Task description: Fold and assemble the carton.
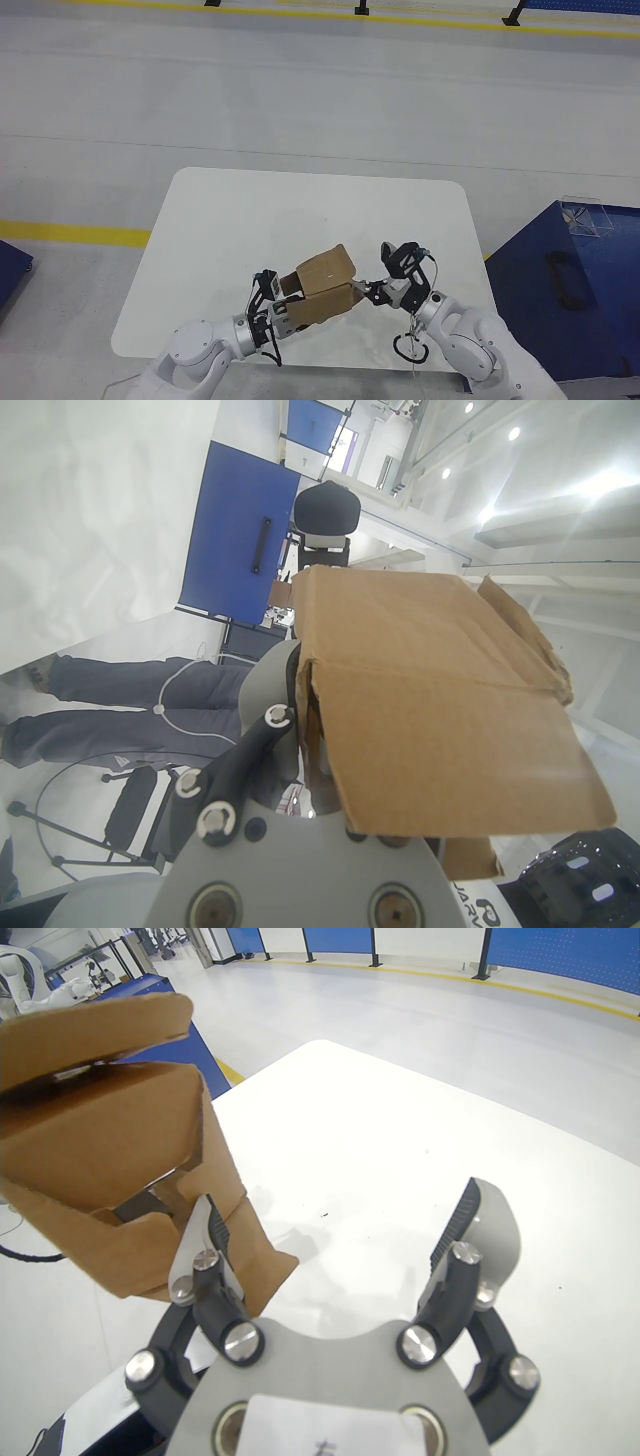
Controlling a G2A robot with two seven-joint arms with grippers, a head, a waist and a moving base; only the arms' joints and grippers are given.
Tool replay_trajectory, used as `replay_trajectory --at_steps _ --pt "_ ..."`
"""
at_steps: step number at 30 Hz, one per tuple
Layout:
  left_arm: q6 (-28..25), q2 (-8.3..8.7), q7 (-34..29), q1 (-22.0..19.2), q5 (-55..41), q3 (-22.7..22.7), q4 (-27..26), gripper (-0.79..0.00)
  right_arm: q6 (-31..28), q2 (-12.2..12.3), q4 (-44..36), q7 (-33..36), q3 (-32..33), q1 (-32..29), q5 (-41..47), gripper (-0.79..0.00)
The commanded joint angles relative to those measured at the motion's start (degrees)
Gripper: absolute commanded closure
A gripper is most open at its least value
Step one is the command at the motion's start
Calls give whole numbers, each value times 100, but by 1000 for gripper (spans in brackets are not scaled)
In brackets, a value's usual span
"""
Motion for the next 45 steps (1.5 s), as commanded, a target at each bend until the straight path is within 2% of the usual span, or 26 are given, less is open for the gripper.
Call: replay_trajectory --at_steps 1,25,39,45 --pt "8 0 37 6 14 -3 4 0 6 -13 31 41 -45 22 9 -785" --pt "-54 -31 36 41 -80 77 82 0 -48 -112 36 -6 -100 -39 8 -785" --pt "-53 -24 -15 117 -501 -143 28 0 -231 -17 521 71 990 -445 612 -785" --pt "-25 -26 -43 126 -570 -155 -30 0 -468 -60 767 251 617 -343 494 -785"
